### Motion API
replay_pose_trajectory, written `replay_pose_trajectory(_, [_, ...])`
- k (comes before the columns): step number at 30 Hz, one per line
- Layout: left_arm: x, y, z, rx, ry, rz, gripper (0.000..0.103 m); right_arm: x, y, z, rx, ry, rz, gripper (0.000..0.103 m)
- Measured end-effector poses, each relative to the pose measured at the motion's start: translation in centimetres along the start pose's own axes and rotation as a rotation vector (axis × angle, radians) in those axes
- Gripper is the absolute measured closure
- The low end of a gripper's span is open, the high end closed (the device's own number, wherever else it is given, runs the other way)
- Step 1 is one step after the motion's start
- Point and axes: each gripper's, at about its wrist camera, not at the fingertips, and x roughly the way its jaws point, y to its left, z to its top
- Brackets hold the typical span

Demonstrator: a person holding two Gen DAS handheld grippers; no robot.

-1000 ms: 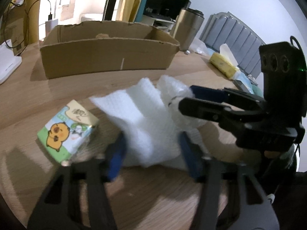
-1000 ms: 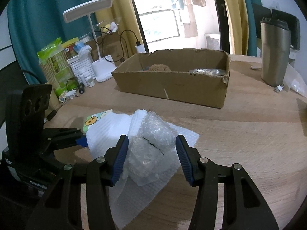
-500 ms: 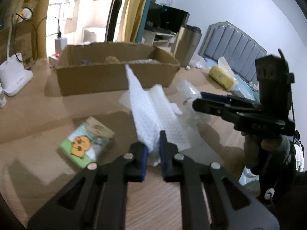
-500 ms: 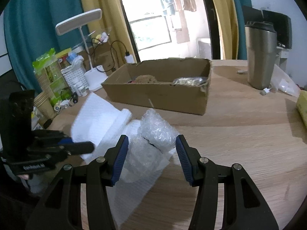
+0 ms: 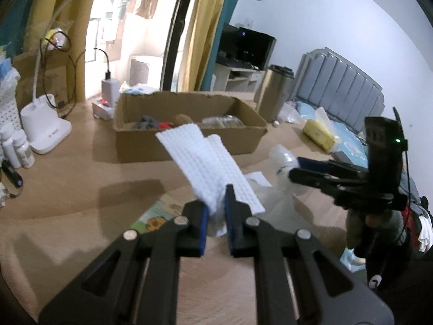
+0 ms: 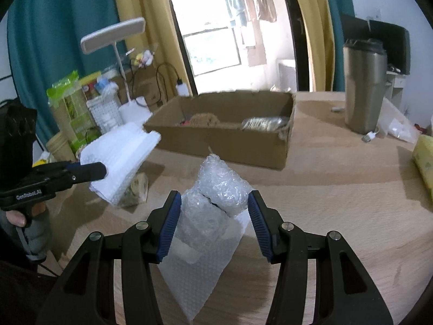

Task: Organize soft objects
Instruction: 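Grasp the white waffle towel with the left tool while the right tool grasps the bubble-wrapped item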

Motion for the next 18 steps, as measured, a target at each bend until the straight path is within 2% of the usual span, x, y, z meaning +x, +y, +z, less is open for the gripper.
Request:
replay_pose_trajectory(7, [-0.9, 1.0, 0.8, -0.007, -0.039, 0.029, 0.092, -1.8, 0.1, 1.1, -0.011, -0.076, 0.004, 0.048])
replay_pose_trajectory(12, [-0.9, 0.6, 1.1, 0.010, -0.045, 0.020, 0.092, -4.6, 1.0, 2.1, -0.039, -0.213, 0.039, 0.048])
replay_pose_trajectory(15, [-0.9, 0.0, 1.3, 0.014, -0.053, -0.008, 0.092, -4.9, 1.4, 2.7, -0.060, -0.219, 0.037, 0.048])
replay_pose_trajectory(18, [-1.1, -1.2, 1.4, 0.027, -0.067, -0.057, 0.092, -4.0, 1.4, 2.8, -0.060, -0.187, 0.033, 0.048])
